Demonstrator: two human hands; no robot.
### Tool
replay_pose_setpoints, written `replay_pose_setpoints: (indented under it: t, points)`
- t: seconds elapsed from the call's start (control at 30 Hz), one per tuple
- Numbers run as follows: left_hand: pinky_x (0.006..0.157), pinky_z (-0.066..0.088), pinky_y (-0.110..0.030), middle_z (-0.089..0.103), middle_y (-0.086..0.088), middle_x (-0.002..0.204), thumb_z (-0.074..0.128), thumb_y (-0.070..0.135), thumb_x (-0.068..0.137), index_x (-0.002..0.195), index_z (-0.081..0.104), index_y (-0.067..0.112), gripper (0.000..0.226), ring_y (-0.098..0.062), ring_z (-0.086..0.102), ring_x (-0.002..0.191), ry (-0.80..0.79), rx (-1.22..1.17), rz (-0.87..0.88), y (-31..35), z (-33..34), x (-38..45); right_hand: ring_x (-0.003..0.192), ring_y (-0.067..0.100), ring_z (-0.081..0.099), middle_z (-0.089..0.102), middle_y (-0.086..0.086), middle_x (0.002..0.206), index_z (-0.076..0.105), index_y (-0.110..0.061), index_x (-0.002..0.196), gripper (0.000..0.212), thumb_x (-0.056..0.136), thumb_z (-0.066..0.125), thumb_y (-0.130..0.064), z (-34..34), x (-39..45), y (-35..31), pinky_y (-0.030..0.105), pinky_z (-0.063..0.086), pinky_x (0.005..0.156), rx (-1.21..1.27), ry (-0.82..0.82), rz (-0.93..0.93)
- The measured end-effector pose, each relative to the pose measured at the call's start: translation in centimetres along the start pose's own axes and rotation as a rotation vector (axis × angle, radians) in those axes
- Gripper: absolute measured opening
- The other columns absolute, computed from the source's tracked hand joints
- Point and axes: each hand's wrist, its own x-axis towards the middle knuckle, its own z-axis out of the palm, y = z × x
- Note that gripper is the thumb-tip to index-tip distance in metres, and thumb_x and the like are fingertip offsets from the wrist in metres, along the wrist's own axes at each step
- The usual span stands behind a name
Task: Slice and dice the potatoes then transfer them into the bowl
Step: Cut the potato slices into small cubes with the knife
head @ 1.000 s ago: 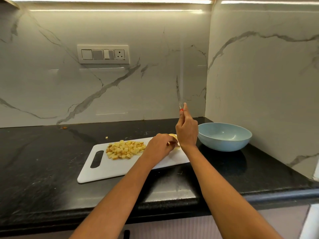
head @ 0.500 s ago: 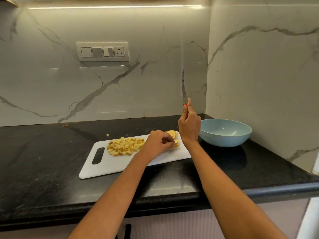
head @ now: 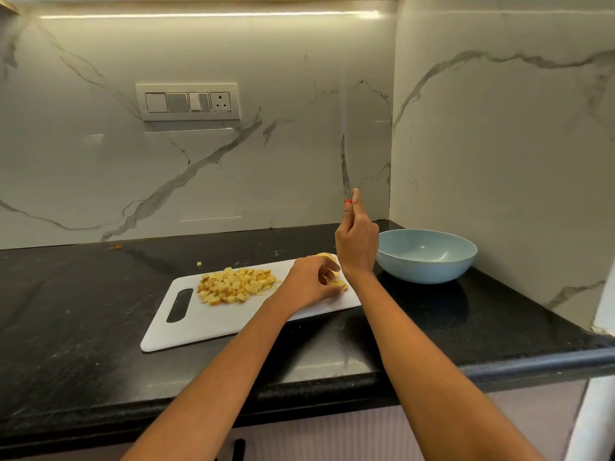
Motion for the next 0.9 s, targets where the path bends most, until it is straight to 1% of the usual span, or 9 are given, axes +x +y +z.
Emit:
replay_pose_setpoints:
  t: [0.1,0.23,0.37,0.43,0.53,0.63,0.73,0.8,0.9]
  points:
    - [0.067,0.041,-0.01,0.064,-0.007,0.107,0.068,0.021,0.082,0.113,0.06,0.011,0.034,-0.01,0.052,0.084,-0.001,-0.009,0.011,0.1,0.2,0.1,0.06,0.005,0.047,0.071,0.008,0.096,0.039,-0.01,0.141,0.044,0.1,0.039,-0.026,-0.1,0.1,-0.1,0.009,0.035,0.053,0.0,0.012,0.011]
    - [0.078,0.044,-0.019,0.059,-0.007,0.111,0.071,0.017,0.078,0.112,0.059,0.012,0.036,-0.012,0.052,0.089,0.066,0.009,0.006,0.2,0.3,0.5,0.066,0.006,0.049,0.07,0.009,0.097,0.038,-0.01,0.141,0.043,0.101,0.038,-0.026,-0.2,0.3,-0.1,0.009,0.035,0.054,-0.008,0.02,0.024]
    - [0.079,0.042,-0.018,0.055,-0.007,0.113,0.07,0.017,0.08,0.11,0.058,0.013,0.032,-0.013,0.051,0.09,0.084,0.058,0.013,0.3,0.6,0.8,0.072,0.009,0.054,0.07,0.008,0.104,0.038,-0.009,0.141,0.043,0.1,0.039,-0.026,-0.4,0.4,-0.3,0.012,0.038,0.058,0.002,0.037,0.039]
    - [0.079,0.042,-0.018,0.056,-0.007,0.113,0.067,0.017,0.081,0.109,0.058,0.014,0.029,-0.014,0.052,0.092,0.077,0.079,0.024,0.3,0.7,0.9,0.073,0.01,0.055,0.069,0.008,0.105,0.039,-0.009,0.14,0.043,0.1,0.039,-0.025,-0.5,0.5,-0.4,0.015,0.041,0.061,0.011,0.043,0.046]
    - [0.08,0.043,-0.02,0.059,-0.008,0.111,0.064,0.018,0.083,0.108,0.059,0.014,0.026,-0.016,0.055,0.093,0.078,0.1,0.033,0.1,0.6,0.8,0.073,0.008,0.054,0.069,0.007,0.107,0.038,-0.01,0.141,0.043,0.101,0.038,-0.026,-0.6,0.4,-0.5,0.015,0.041,0.061,0.015,0.044,0.053]
    - [0.08,0.042,-0.018,0.063,-0.008,0.111,0.061,0.015,0.087,0.109,0.062,0.012,0.022,-0.014,0.055,0.09,0.083,0.101,0.038,-0.1,0.4,1.1,0.077,0.014,0.061,0.069,0.008,0.107,0.039,-0.01,0.14,0.043,0.101,0.039,-0.025,-0.7,0.3,-0.6,0.016,0.042,0.062,0.031,0.051,0.056]
    - [0.081,0.038,-0.014,0.063,-0.006,0.116,0.059,0.014,0.089,0.116,0.061,0.013,0.027,-0.016,0.057,0.098,0.069,0.142,0.028,-0.2,0.2,1.4,0.072,0.009,0.056,0.069,0.008,0.107,0.039,-0.009,0.14,0.043,0.101,0.038,-0.025,-0.8,0.3,-0.5,0.011,0.039,0.058,0.037,0.056,0.063]
    - [0.083,0.04,-0.016,0.063,-0.008,0.116,0.061,0.013,0.088,0.116,0.061,0.012,0.028,-0.016,0.058,0.099,0.098,0.11,0.054,-0.3,0.1,1.1,0.072,0.007,0.053,0.069,0.008,0.107,0.039,-0.01,0.14,0.043,0.101,0.038,-0.026,-0.9,0.4,-0.5,0.01,0.038,0.058,0.031,0.055,0.065]
    - [0.086,0.044,-0.02,0.064,-0.009,0.113,0.063,0.008,0.085,0.112,0.063,0.009,0.027,-0.016,0.058,0.097,0.162,0.068,0.103,-0.6,-0.5,0.5,0.078,0.012,0.059,0.069,0.008,0.108,0.039,-0.01,0.141,0.043,0.101,0.038,-0.026,-1.0,0.4,-0.5,0.01,0.038,0.061,0.03,0.054,0.074]
